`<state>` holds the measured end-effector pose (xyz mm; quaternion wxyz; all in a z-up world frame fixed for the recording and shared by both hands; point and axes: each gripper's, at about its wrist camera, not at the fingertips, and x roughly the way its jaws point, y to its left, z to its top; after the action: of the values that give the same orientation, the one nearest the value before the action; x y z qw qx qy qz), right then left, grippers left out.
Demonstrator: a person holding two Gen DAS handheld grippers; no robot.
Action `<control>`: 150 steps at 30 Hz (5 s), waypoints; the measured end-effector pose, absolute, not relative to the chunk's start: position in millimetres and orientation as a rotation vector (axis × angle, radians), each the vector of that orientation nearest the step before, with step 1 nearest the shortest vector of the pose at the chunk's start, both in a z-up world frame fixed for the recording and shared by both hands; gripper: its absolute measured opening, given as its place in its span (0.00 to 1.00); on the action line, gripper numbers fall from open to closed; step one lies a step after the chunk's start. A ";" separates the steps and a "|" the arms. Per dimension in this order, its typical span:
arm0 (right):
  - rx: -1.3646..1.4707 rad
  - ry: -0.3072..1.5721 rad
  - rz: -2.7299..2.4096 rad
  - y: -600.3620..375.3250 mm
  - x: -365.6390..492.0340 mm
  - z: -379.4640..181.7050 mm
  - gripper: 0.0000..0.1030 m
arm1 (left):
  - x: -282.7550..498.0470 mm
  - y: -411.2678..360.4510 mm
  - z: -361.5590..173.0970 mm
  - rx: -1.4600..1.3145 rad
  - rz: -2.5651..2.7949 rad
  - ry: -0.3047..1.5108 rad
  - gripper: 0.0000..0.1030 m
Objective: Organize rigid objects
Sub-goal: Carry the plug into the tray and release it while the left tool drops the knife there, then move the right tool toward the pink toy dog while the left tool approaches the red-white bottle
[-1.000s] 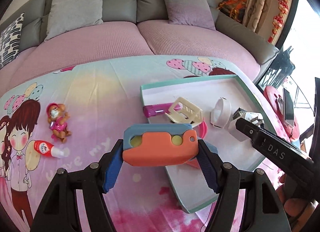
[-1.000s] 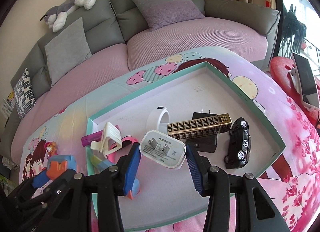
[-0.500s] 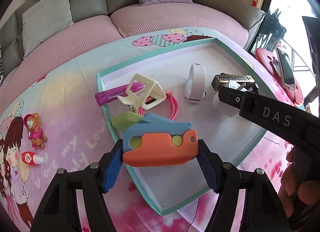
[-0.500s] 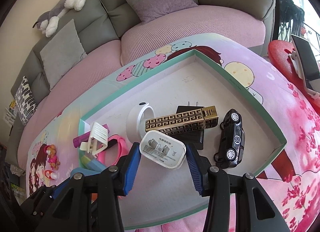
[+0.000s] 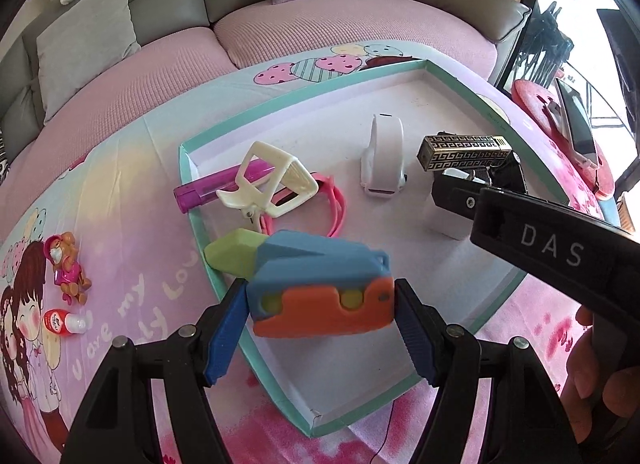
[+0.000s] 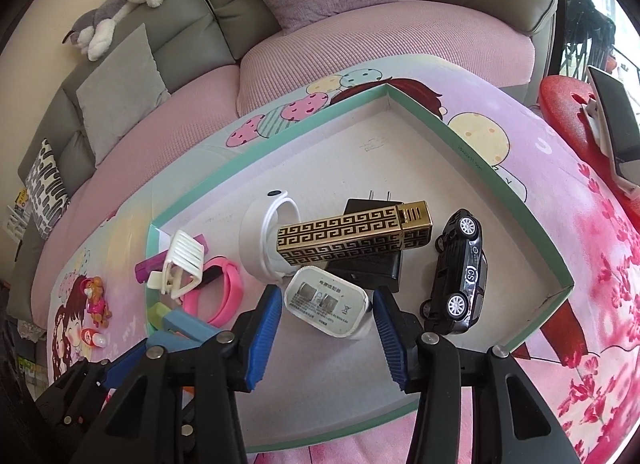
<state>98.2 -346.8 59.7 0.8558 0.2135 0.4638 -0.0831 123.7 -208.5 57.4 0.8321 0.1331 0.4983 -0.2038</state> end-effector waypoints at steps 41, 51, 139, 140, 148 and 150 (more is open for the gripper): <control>0.235 0.856 -0.010 -252.5 110.8 90.1 0.85 | 147.3 -36.0 98.0 -0.214 0.054 0.868 0.92; 0.194 0.834 0.080 -212.0 118.4 81.6 1.00 | 147.6 -15.7 93.4 -0.245 0.130 0.871 0.92; 0.054 0.895 0.332 -97.6 198.6 55.3 1.00 | 184.1 45.2 6.1 -0.016 0.022 0.922 0.92; 0.053 0.897 0.333 -96.7 200.0 54.6 1.00 | 185.1 44.6 6.2 -0.018 0.019 0.920 0.92; 0.043 0.912 0.335 -91.5 208.2 50.2 1.00 | 186.2 49.3 9.2 -0.073 0.002 0.905 0.92; 0.040 0.916 0.337 -89.2 210.1 49.2 1.00 | 185.6 51.7 9.5 -0.086 0.007 0.903 0.92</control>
<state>210.1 -89.2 49.2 0.8830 0.0192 0.4402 0.1617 185.6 51.7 9.5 0.8990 -0.0416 0.4360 0.0032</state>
